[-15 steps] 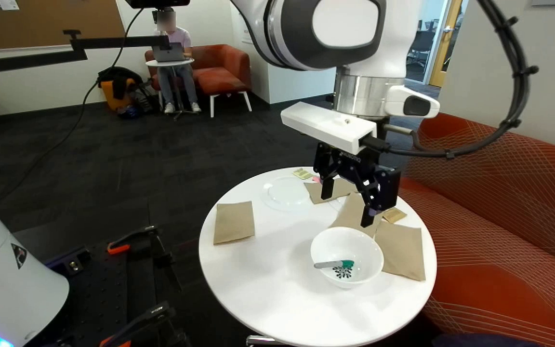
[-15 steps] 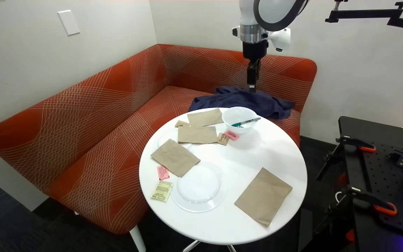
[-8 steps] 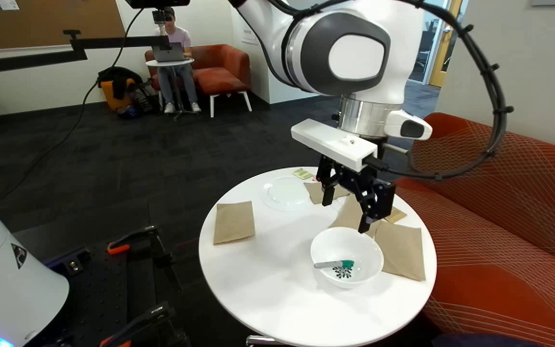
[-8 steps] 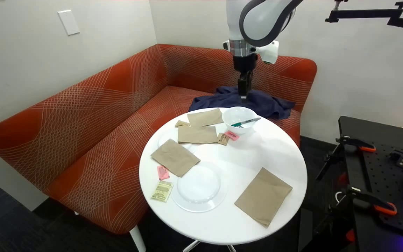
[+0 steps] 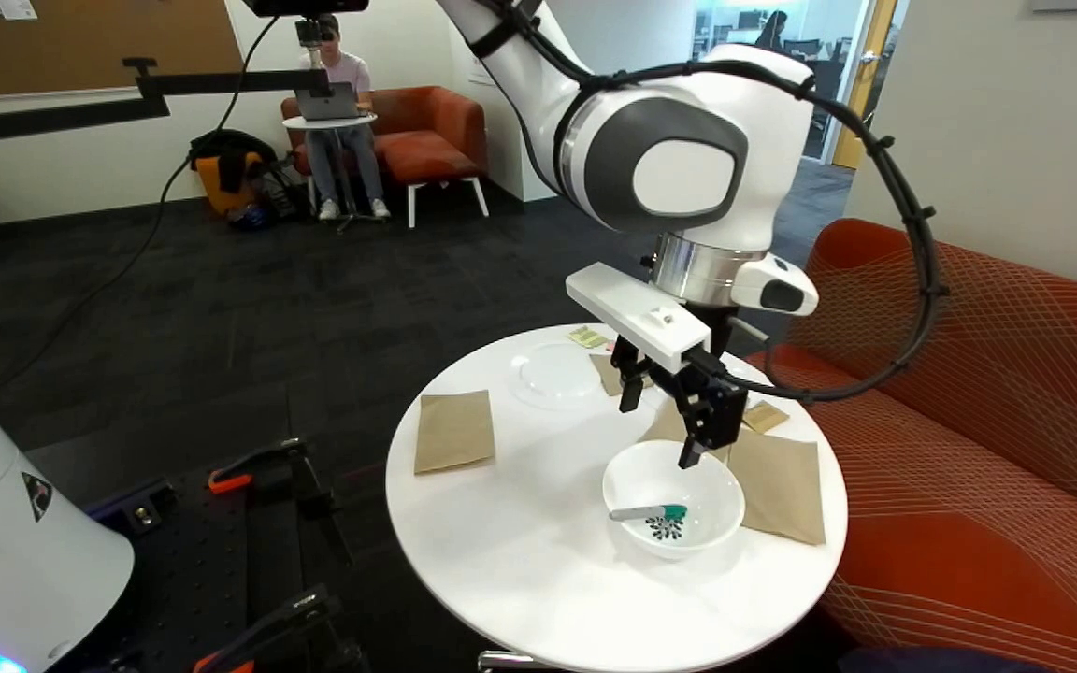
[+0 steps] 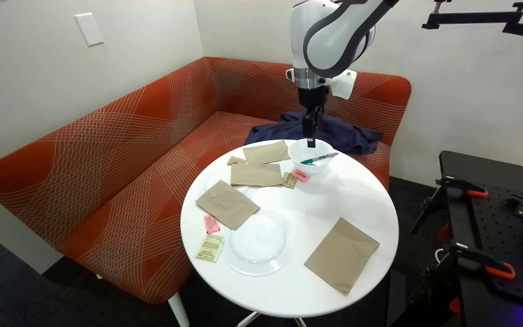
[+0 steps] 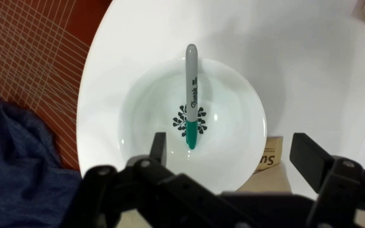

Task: Take the green marker out of the white bowl

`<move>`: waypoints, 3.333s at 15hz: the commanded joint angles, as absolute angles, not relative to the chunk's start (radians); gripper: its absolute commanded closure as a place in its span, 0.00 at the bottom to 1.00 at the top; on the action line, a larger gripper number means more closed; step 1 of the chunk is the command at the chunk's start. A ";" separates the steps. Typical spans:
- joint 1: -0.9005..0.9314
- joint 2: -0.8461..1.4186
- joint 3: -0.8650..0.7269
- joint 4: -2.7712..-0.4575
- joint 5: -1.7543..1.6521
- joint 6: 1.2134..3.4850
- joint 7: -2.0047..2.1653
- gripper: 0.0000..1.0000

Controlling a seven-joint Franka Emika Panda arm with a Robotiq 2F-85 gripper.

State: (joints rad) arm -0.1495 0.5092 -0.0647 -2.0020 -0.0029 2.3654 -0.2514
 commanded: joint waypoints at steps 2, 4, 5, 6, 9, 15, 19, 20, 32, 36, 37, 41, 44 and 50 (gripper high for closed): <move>-0.167 0.535 -0.057 -1.985 0.031 2.384 -0.209 0.00; -0.171 0.538 -0.058 -1.987 0.037 2.386 -0.202 0.00; -0.174 0.542 -0.059 -1.984 0.041 2.387 -0.203 0.00; -0.176 0.547 -0.059 -1.980 0.043 2.385 -0.202 0.00; -0.181 0.562 -0.067 -1.970 0.034 2.383 -0.203 0.12; -0.199 0.609 -0.076 -1.935 0.027 2.360 -0.211 0.18; -0.202 0.648 -0.076 -1.906 0.015 2.349 -0.215 0.24; -0.201 0.657 -0.076 -1.899 0.013 2.347 -0.216 0.24; -0.190 0.737 -0.056 -1.814 -0.006 2.308 -0.231 0.29; -0.173 0.748 -0.059 -1.782 -0.024 2.229 -0.228 0.32; -0.168 0.750 -0.061 -1.774 -0.029 2.207 -0.226 0.31; -0.161 0.754 -0.067 -1.754 -0.053 2.129 -0.218 0.31; -0.165 0.761 -0.065 -1.737 -0.056 2.091 -0.221 0.31; -0.170 0.790 -0.062 -1.691 -0.051 2.053 -0.227 0.77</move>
State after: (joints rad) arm -0.1700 0.7652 -0.0604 -1.7447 -0.0387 2.1051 -0.2296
